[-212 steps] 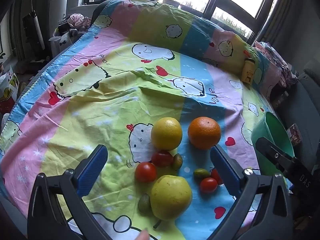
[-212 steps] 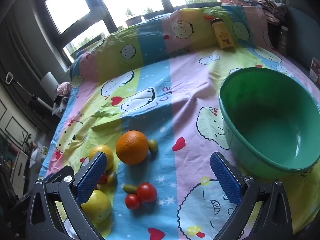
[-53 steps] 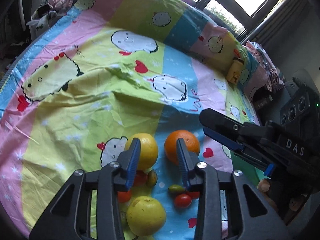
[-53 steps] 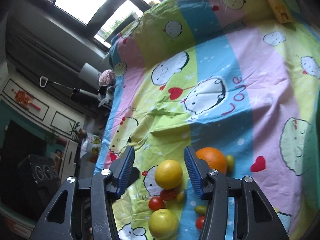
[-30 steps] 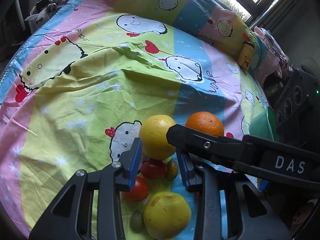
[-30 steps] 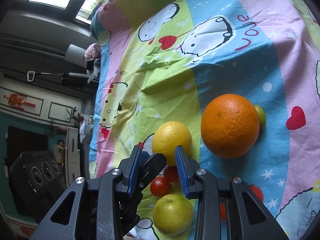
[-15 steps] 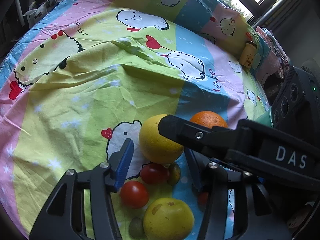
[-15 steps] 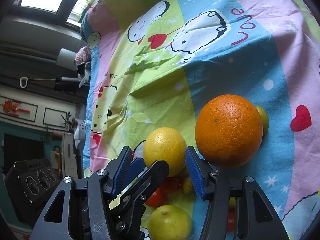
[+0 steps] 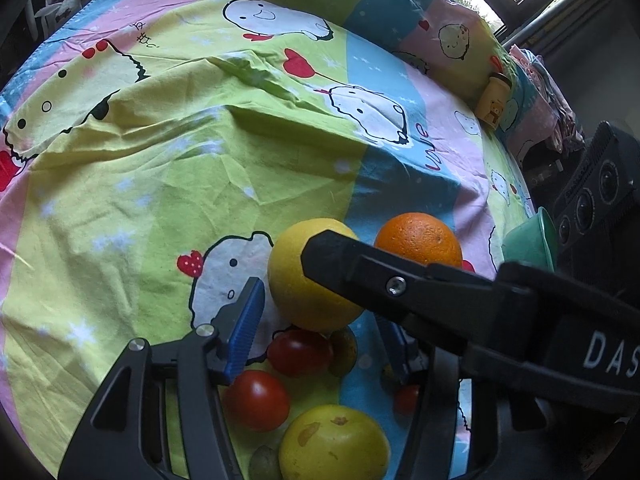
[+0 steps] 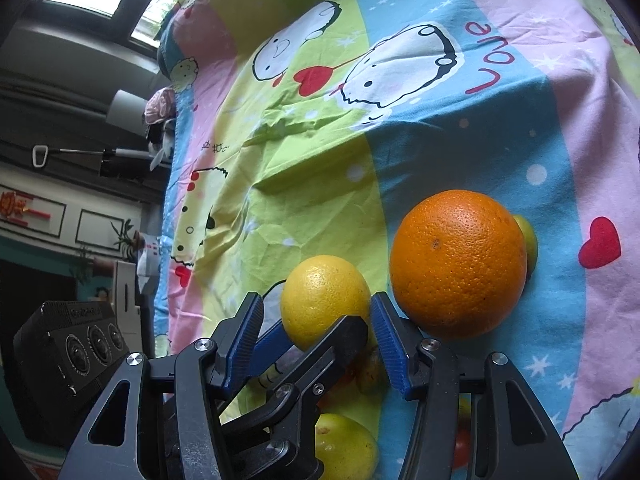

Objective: Organize fruits
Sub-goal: 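Close the right tool on the yellow grapefruit, then lift the grapefruit with the right tool and carry it over the green basin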

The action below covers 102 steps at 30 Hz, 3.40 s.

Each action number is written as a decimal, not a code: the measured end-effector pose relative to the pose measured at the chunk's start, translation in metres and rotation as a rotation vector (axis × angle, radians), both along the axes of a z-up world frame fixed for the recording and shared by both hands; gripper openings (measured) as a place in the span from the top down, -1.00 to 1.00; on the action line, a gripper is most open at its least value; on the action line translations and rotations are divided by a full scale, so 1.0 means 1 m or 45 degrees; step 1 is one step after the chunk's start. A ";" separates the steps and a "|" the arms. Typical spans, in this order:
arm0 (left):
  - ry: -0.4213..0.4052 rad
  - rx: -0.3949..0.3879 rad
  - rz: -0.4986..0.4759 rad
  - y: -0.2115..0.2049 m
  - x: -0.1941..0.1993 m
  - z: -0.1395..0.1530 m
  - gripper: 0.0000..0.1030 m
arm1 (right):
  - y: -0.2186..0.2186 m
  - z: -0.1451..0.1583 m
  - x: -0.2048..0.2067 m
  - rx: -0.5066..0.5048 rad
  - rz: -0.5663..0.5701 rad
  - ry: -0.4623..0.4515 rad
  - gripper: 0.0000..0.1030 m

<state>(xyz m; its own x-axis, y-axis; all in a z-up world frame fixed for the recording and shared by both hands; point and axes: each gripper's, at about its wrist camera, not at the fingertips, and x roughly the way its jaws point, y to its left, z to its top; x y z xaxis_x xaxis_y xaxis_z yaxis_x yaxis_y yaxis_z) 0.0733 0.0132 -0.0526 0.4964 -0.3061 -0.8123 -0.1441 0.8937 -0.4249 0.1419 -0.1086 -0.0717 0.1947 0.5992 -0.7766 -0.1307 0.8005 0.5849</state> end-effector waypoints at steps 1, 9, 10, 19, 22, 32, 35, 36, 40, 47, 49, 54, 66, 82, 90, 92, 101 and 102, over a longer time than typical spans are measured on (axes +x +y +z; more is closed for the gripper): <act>-0.004 -0.001 0.000 0.000 0.000 0.000 -0.05 | 0.001 0.000 0.000 0.001 0.001 -0.001 -0.10; -0.045 0.030 -0.013 -0.003 0.002 0.000 -0.01 | -0.001 -0.003 0.001 0.025 0.014 -0.008 -0.10; -0.047 0.034 -0.012 -0.003 0.001 0.000 -0.01 | -0.001 -0.002 0.001 0.025 0.017 -0.014 -0.10; -0.166 0.121 0.001 -0.008 -0.010 0.021 0.00 | -0.002 0.017 -0.012 0.063 0.029 -0.131 -0.11; -0.220 0.137 -0.004 -0.012 -0.015 0.031 0.00 | -0.004 0.028 -0.018 0.078 0.030 -0.195 -0.11; -0.302 0.158 -0.028 -0.024 -0.020 0.045 0.00 | -0.017 0.045 -0.027 0.097 0.007 -0.281 -0.11; -0.330 0.163 -0.032 -0.027 -0.023 0.050 0.00 | -0.020 0.050 -0.031 0.101 0.001 -0.307 -0.11; -0.340 0.166 -0.035 -0.028 -0.024 0.051 0.00 | -0.021 0.051 -0.031 0.103 -0.003 -0.315 -0.11; -0.380 0.169 -0.048 -0.035 -0.026 0.059 0.00 | -0.026 0.060 -0.037 0.106 -0.014 -0.353 -0.11; -0.450 0.182 -0.076 -0.049 -0.032 0.072 0.00 | -0.040 0.074 -0.046 0.118 -0.042 -0.419 -0.11; -0.464 0.181 -0.085 -0.053 -0.032 0.075 0.00 | -0.043 0.078 -0.047 0.116 -0.054 -0.435 -0.11; -0.502 0.205 -0.088 -0.064 -0.032 0.081 0.00 | -0.053 0.084 -0.050 0.135 -0.073 -0.456 -0.11; -0.579 0.231 -0.184 -0.099 -0.025 0.095 0.00 | -0.088 0.098 -0.056 0.138 -0.172 -0.521 -0.11; -0.671 0.293 -0.370 -0.156 -0.013 0.114 0.00 | -0.147 0.110 -0.064 0.187 -0.351 -0.579 -0.11; -0.685 0.282 -0.436 -0.176 -0.007 0.114 0.00 | -0.169 0.111 -0.066 0.186 -0.421 -0.584 -0.11; -0.688 0.281 -0.455 -0.180 -0.004 0.114 -0.01 | -0.174 0.111 -0.066 0.179 -0.434 -0.584 -0.11; -0.667 0.259 -0.527 -0.205 0.006 0.108 0.00 | -0.198 0.105 -0.064 0.180 -0.518 -0.555 -0.11; -0.663 0.255 -0.534 -0.207 0.008 0.106 0.00 | -0.200 0.104 -0.064 0.176 -0.527 -0.550 -0.11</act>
<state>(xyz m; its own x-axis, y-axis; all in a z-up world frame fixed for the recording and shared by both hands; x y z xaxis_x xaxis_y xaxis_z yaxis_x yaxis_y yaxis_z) 0.0810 -0.1940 0.0535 0.7091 -0.4263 -0.5616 0.4080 0.8977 -0.1661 0.0784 -0.3091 0.0325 0.7128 0.4962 -0.4957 -0.0737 0.7558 0.6506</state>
